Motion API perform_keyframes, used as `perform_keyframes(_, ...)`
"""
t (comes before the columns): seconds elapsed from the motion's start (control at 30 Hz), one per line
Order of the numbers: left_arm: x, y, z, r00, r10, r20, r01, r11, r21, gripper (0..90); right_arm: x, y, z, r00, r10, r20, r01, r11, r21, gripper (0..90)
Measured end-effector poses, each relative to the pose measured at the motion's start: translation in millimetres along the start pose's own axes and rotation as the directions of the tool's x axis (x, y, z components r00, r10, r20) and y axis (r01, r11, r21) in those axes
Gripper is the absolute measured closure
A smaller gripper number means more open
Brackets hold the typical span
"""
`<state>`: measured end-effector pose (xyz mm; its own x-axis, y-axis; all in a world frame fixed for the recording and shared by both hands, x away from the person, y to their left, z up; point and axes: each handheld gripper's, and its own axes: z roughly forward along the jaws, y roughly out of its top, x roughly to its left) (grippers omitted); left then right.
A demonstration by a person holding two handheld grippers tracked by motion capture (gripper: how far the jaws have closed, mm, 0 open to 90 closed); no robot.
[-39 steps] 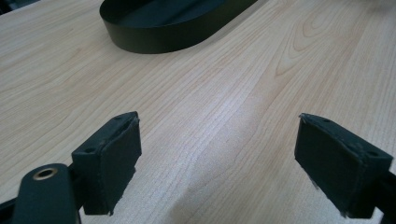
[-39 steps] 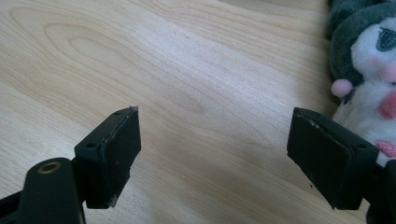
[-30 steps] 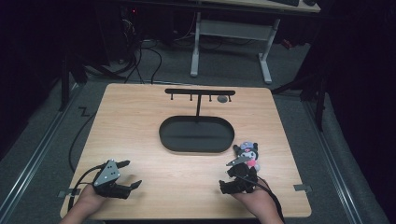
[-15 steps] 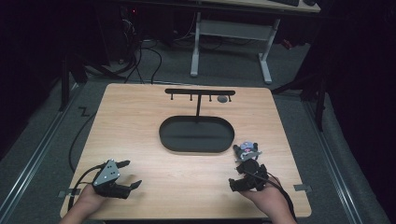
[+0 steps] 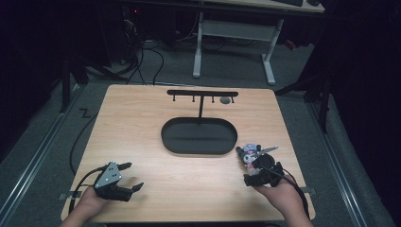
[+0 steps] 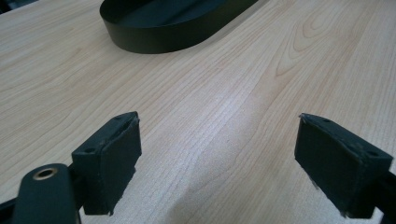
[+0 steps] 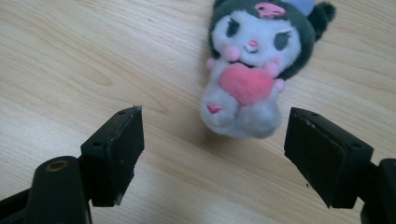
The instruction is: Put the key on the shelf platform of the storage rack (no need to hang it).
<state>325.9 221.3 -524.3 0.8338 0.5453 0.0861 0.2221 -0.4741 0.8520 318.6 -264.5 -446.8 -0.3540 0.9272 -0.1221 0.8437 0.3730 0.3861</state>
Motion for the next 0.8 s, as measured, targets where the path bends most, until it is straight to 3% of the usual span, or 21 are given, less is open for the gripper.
perform_keyframes(0.33,0.1,0.0,-0.1,1.0000,0.001,0.001,-0.001,1.0000,0.000,15.5,-15.0,0.8,8.7,0.9990,0.045,-0.009,-0.045,0.998,0.033,23.9)
perform_keyframes(0.8,0.3,-0.2,-0.4,1.0000,0.000,0.004,0.000,1.0000,-0.001,15.5,-14.8,10.2,28.6,0.9975,0.070,-0.011,-0.069,0.995,0.070,24.9)
